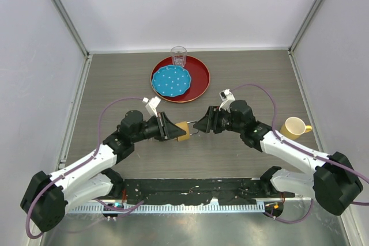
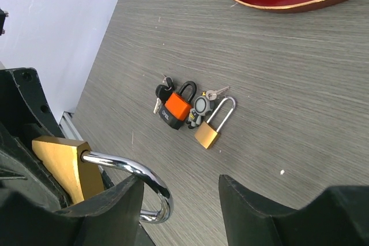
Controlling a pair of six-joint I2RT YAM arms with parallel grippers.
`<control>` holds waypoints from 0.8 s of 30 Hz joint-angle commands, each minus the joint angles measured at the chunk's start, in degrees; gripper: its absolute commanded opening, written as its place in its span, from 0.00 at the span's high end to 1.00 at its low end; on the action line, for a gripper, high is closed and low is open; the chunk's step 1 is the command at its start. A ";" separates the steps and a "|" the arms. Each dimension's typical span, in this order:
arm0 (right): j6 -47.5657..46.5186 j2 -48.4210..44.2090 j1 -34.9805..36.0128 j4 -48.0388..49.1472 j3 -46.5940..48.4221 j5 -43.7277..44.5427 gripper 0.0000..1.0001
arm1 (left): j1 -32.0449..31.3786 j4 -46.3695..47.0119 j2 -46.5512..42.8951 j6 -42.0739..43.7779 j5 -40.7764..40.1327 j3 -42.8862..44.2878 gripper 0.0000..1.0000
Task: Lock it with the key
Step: Lock the lock.
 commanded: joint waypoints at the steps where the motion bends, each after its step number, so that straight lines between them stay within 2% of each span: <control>1: -0.11 1.49 0.21 5.51 2.86 0.66 0.41 | 0.23 9.63 -0.36 -1.19 2.04 2.08 1.00; 4: 0.25 2.63 0.29 6.92 2.78 -0.04 0.46 | 0.23 9.99 0.07 -1.28 2.13 2.26 1.00; 7: 1.04 2.72 0.21 8.59 2.16 -0.92 0.62 | 0.23 10.25 0.34 -1.28 2.39 2.26 1.00; 8: 1.30 2.55 0.29 9.46 1.73 -1.01 0.72 | 0.23 10.34 0.34 -1.28 2.48 2.26 1.00; 12: 1.66 1.05 0.21 9.82 1.19 -0.84 0.90 | 0.23 10.16 0.69 -0.75 3.27 2.08 1.00; 17: 0.87 0.52 0.29 8.50 1.63 -0.84 0.98 | 0.23 9.72 1.74 -0.31 4.58 2.70 1.00; 24: 0.78 0.52 0.29 8.24 1.99 -1.98 0.98 | 0.23 9.10 4.12 1.10 7.40 3.93 1.00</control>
